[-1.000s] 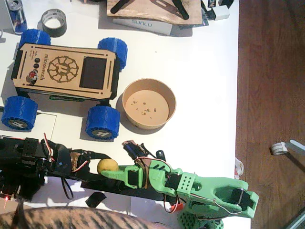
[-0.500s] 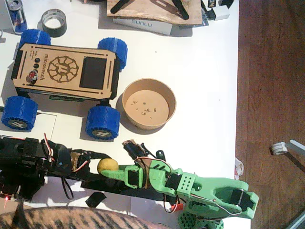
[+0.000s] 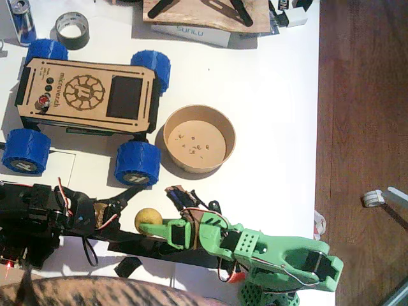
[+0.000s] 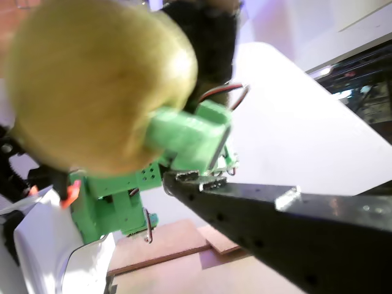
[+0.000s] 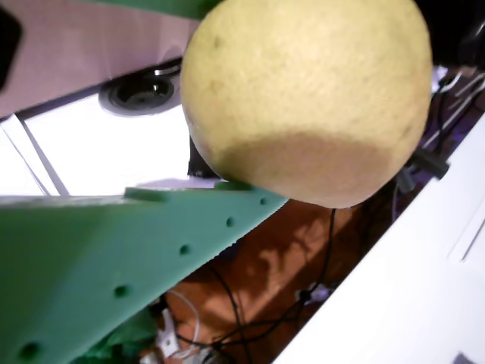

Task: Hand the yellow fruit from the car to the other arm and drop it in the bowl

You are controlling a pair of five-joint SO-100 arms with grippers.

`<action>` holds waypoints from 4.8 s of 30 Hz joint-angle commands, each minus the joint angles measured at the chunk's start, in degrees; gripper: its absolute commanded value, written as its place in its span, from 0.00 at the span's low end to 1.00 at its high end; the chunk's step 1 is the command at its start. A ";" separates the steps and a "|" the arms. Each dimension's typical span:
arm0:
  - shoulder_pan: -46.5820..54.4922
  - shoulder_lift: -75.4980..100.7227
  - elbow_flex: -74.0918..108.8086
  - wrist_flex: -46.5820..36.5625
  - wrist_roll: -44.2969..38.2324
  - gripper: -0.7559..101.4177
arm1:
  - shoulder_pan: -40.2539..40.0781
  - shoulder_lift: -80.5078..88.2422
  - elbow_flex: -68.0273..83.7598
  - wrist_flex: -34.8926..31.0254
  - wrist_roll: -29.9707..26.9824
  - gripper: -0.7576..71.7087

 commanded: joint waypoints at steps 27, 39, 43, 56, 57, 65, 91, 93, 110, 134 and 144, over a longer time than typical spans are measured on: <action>0.26 0.35 -0.88 0.70 0.00 0.20 | 45.18 -23.38 -26.02 5.80 20.92 0.01; -14.50 13.36 -1.32 20.83 0.35 0.01 | 48.52 -45.62 -50.10 14.85 29.97 0.01; -26.19 17.05 -1.67 33.31 2.29 0.01 | 48.96 -50.10 -56.69 18.90 32.17 0.01; -61.00 20.48 -1.05 43.07 44.38 0.01 | 49.57 -59.50 -68.82 25.05 35.07 0.01; -65.21 21.88 -0.97 45.00 46.41 0.01 | 49.57 -59.94 -69.26 25.14 35.16 0.01; -86.13 29.09 -0.44 53.35 52.12 0.01 | 49.39 -60.56 -70.14 25.66 36.91 0.09; -86.13 29.88 18.98 43.59 52.12 0.01 | 47.99 -30.41 -41.31 28.56 46.32 0.01; -86.13 29.79 18.98 43.68 52.12 0.01 | 47.64 -21.27 -32.52 29.44 47.37 0.01; -86.13 29.18 19.42 44.38 52.12 0.01 | 57.13 44.30 6.59 48.96 44.56 0.01; -86.13 25.40 19.42 42.54 52.12 0.01 | 55.63 56.95 12.92 61.44 41.31 0.01; -86.13 29.79 20.92 42.80 52.12 0.01 | 55.28 56.95 12.92 61.00 41.04 0.01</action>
